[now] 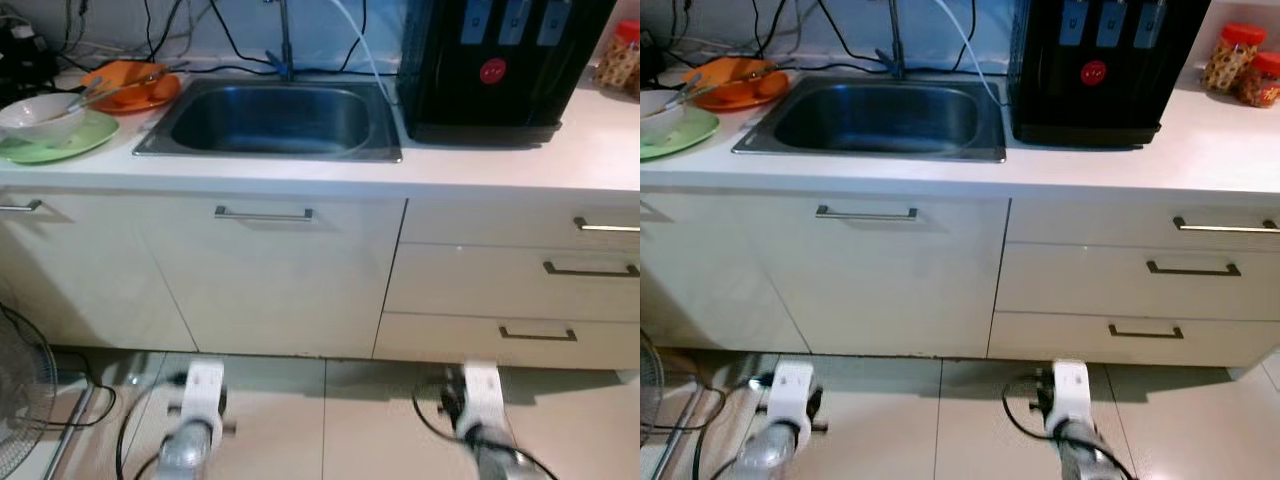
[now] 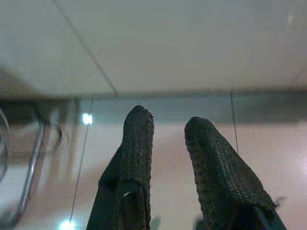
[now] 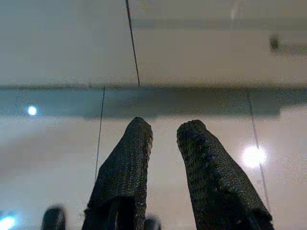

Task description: Kitchen organization

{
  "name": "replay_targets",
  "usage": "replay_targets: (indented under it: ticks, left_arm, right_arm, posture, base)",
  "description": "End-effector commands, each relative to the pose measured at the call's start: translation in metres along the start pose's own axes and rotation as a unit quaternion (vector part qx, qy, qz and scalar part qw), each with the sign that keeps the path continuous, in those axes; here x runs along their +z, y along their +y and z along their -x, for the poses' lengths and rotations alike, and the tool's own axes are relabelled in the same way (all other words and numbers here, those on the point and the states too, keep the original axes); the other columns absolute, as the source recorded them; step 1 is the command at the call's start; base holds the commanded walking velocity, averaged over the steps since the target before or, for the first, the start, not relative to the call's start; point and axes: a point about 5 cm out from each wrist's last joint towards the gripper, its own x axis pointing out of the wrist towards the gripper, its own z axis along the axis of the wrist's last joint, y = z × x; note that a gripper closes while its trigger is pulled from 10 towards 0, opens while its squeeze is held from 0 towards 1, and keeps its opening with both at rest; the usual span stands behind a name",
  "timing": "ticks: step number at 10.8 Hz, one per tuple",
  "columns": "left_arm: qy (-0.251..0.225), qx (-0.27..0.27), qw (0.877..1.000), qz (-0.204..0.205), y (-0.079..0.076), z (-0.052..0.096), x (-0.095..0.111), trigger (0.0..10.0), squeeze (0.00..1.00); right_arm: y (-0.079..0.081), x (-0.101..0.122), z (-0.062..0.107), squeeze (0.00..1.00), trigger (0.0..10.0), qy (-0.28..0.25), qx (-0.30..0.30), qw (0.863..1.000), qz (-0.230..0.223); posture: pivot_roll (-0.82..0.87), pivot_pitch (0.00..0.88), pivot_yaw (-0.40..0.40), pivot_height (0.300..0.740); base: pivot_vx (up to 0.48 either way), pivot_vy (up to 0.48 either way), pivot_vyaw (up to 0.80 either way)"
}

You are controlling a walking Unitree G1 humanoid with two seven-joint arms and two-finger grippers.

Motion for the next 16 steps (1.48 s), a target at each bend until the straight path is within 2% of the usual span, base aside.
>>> replay_targets:
  ticks: [1,2,3,4,5,6,7,8,9,10,11,12,13,14,16]
  left_arm:
    - [-0.06,0.007,0.998,-0.001,0.001,-0.006,0.026,10.0,0.0]
    - [-0.136,0.001,0.991,-0.014,-0.003,-0.009,0.056,10.0,0.0]
    - [-0.197,0.001,0.98,-0.021,-0.004,-0.008,0.08,10.0,0.0]
    - [-0.267,0.004,0.964,0.001,-0.008,-0.003,0.11,10.0,0.0]
    - [-0.324,0.003,0.946,0.01,-0.013,0.005,0.133,10.0,0.0]
    - [-0.376,-0.002,0.926,0.023,-0.019,0.017,0.157,10.0,0.0]
    - [-0.408,-0.009,0.911,0.054,-0.021,0.026,0.177,10.0,0.0]
    - [-0.442,-0.034,0.895,0.041,-0.024,0.036,0.197,10.0,0.0]
    - [-0.463,-0.051,0.885,0.015,-0.026,0.044,0.206,10.0,0.0]
    - [-0.475,-0.061,0.878,0.011,-0.025,0.055,0.211,10.0,0.0]
    - [-0.466,-0.052,0.88,-0.076,-0.026,0.061,0.209,10.0,0.0]
    - [-0.507,-0.042,0.86,-0.042,-0.014,0.081,0.222,10.0,0.0]
    - [-0.513,-0.032,0.856,-0.052,-0.007,0.089,0.227,10.0,0.0]
    - [-0.514,-0.034,0.854,-0.068,-0.006,0.097,0.228,10.0,0.0]
    - [-0.486,-0.025,0.872,-0.056,-0.009,0.1,0.217,10.0,0.0]
  right_arm:
    - [0.005,0.04,-0.009,0.0,10.0,-0.08,0.013,0.997,0.017]
    - [0.017,0.077,-0.012,0.0,10.0,-0.164,0.041,0.985,0.027]
    - [0.021,0.098,-0.01,0.0,10.0,-0.222,0.041,0.974,0.015]
    - [0.025,0.124,-0.004,0.0,10.0,-0.294,0.04,0.955,-0.014]
    - [0.03,0.142,0.004,0.0,10.0,-0.348,0.04,0.936,-0.022]
    - [0.036,0.157,0.012,0.0,10.0,-0.388,0.04,0.921,-0.018]
    - [0.039,0.17,0.019,0.0,10.0,-0.414,0.04,0.909,-0.029]
    - [0.039,0.183,0.025,0.0,10.0,-0.434,0.039,0.9,-0.008]
    - [0.037,0.189,0.028,0.0,10.0,-0.444,0.034,0.895,0.0]
    - [0.037,0.197,0.044,0.0,10.0,-0.467,0.034,0.884,0.001]
    - [0.035,0.202,0.056,0.0,10.0,-0.479,0.027,0.878,0.0]
    - [0.034,0.209,0.074,0.0,10.0,-0.499,0.026,0.866,0.036]
    - [0.035,0.212,0.081,0.0,10.0,-0.502,0.033,0.863,0.039]
    - [0.037,0.213,0.087,0.0,10.0,-0.5,0.032,0.865,0.031]
    - [0.039,0.203,0.086,0.0,10.0,-0.472,0.029,0.881,0.018]
  posture:
    - [0.16,0.0,0.022,0.717]
    - [0.16,0.0,0.022,0.717]
    - [0.16,0.0,0.015,0.717]
    - [0.16,0.0,0.011,0.717]
    - [0.16,0.0,0.01,0.717]
    - [0.16,0.0,0.005,0.717]
    - [0.16,0.0,-0.002,0.717]
    - [0.17,0.0,-0.011,0.717]
    - [0.17,0.0,-0.008,0.717]
    - [0.18,0.0,-0.009,0.717]
    - [0.17,0.0,-0.014,0.717]
    - [0.17,0.0,-0.012,0.717]
    - [0.16,0.002,-0.011,0.717]
    - [0.15,0.002,-0.01,0.717]
    - [0.15,0.003,-0.012,0.717]
  base:
    - [0.0,0.0,0.0]
    - [0.0,0.0,0.0]
    - [0.0,0.0,0.0]
    - [0.0,0.0,0.0]
    - [0.0,0.0,0.0]
    - [0.0,0.0,0.0]
    - [0.0,0.0,0.0]
    - [0.0,0.0,0.0]
    - [0.0,0.0,0.0]
    - [0.0,0.0,0.0]
    - [0.0,0.0,0.0]
    - [0.0,0.0,0.0]
    - [0.0,0.0,0.0]
    - [0.0,0.0,0.0]
    - [0.0,0.0,0.0]
